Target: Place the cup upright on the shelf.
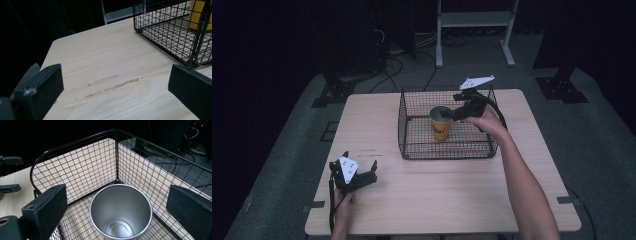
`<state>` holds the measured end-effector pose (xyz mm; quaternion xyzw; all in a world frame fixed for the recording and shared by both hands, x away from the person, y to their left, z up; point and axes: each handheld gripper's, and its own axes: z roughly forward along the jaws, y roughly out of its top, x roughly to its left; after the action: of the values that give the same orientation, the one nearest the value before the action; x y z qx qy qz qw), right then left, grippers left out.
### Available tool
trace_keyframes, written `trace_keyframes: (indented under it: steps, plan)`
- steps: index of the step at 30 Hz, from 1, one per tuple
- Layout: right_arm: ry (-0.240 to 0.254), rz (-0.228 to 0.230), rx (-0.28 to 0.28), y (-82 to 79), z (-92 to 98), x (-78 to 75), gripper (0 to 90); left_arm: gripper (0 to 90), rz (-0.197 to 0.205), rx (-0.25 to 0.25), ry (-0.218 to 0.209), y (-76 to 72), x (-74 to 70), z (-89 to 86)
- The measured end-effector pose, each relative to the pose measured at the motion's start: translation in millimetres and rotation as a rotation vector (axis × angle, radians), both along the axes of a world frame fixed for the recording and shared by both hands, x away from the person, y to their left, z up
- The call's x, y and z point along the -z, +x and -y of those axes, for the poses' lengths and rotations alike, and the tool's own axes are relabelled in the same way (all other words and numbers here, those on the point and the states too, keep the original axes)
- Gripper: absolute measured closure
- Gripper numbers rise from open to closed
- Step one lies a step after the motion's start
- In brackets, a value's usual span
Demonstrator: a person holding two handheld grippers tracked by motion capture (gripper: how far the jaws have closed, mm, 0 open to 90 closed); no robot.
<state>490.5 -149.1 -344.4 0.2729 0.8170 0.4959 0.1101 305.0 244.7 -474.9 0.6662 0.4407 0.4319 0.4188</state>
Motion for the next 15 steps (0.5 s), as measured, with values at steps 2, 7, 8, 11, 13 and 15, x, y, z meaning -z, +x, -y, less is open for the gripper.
trace_keyframes:
  steps: [2,7,8,11,13,15]
  plan:
    - [0.004,0.0,0.001,-1.4,2.5,-2.2,3.0,0.0,0.0,0.0,-0.001,0.0,0.0,-0.1]
    - [0.017,-0.001,-0.005,-4.9,6.9,-4.9,3.1,0.0,0.0,-0.003,0.002,0.4,0.1,0.2]
    - [0.015,-0.001,-0.005,-5.5,7.6,-5.0,3.1,0.0,0.0,-0.004,0.002,0.5,0.1,0.2]
    - [0.016,-0.007,-0.006,-8.6,11.0,-6.1,3.1,0.0,0.0,-0.004,0.003,0.5,0.2,0.3]
    - [0.027,-0.003,-0.01,-11.9,13.1,-6.7,3.1,0.0,-0.001,-0.003,0.007,0.2,0.1,0.3]
    - [0.035,0.0,-0.018,-16.4,15.9,-6.8,3.1,0.0,-0.002,-0.002,0.007,0.1,0.1,0.4]
